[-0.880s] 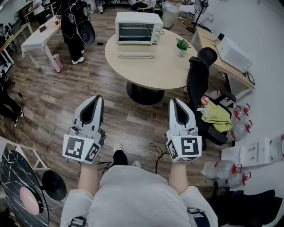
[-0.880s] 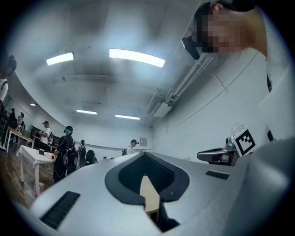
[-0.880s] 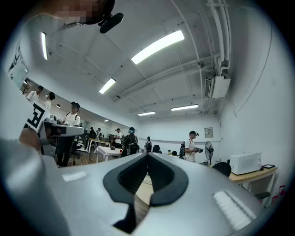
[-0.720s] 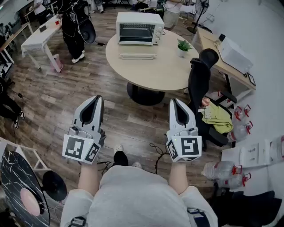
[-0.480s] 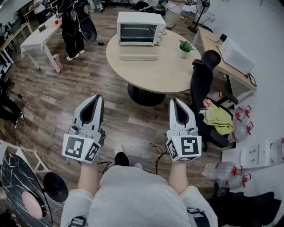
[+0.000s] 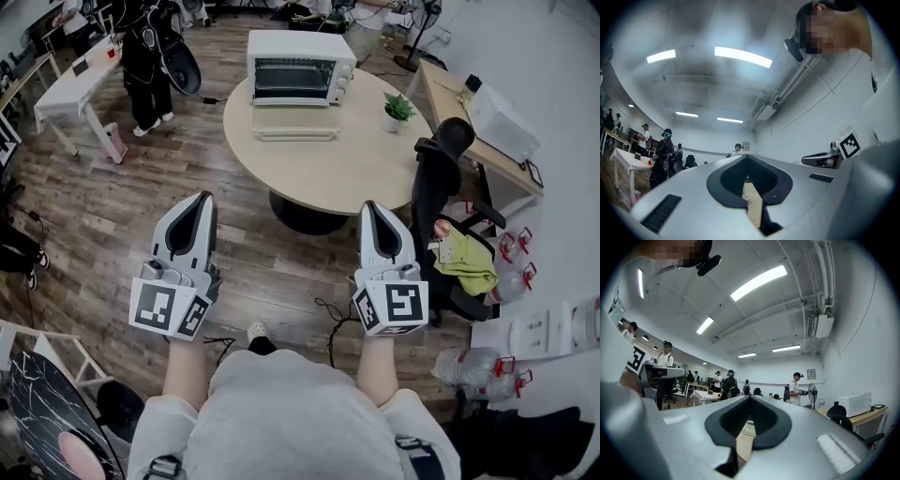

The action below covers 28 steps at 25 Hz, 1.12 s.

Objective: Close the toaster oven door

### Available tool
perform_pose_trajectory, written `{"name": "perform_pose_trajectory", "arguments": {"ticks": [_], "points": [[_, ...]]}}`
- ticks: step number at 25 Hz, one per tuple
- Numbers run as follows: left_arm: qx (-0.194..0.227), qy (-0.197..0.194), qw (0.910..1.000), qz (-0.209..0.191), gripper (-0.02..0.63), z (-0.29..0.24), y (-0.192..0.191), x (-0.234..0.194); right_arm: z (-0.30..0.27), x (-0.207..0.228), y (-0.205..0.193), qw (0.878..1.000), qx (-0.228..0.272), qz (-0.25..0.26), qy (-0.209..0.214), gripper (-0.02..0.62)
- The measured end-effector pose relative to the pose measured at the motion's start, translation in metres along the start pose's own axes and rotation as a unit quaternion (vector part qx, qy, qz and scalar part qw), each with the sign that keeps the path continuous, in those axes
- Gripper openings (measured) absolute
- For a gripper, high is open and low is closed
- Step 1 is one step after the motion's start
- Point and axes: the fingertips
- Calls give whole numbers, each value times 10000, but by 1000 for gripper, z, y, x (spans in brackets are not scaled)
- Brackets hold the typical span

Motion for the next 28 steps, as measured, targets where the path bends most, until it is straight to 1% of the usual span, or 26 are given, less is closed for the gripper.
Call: {"name": "perform_pose_trajectory", "arguments": {"ticks": [6,13,21,28], "points": [[50,-156,9999,2,8,-20,-7,-43,-42,-15,-4,10000,44,10,-89,11],[-32,-354,9994,48,8,-35,-19,-75,-69,-26,-15,9997,-13,29,-259,11],[-46,-360,9991,204,8,-56,-37,-103,-99,-23,-32,9992,-184,87,-342,11],[-66,-271,9994,182,8,-90,-48,-134,-152,-13,-40,9995,-147,42,-285,11]]}}
Point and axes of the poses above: the fingertips, and each gripper's own axes: z backward along the fingers, x to its right, y out of its top, and after that the axes turned 15 degrees about -y, right-handed
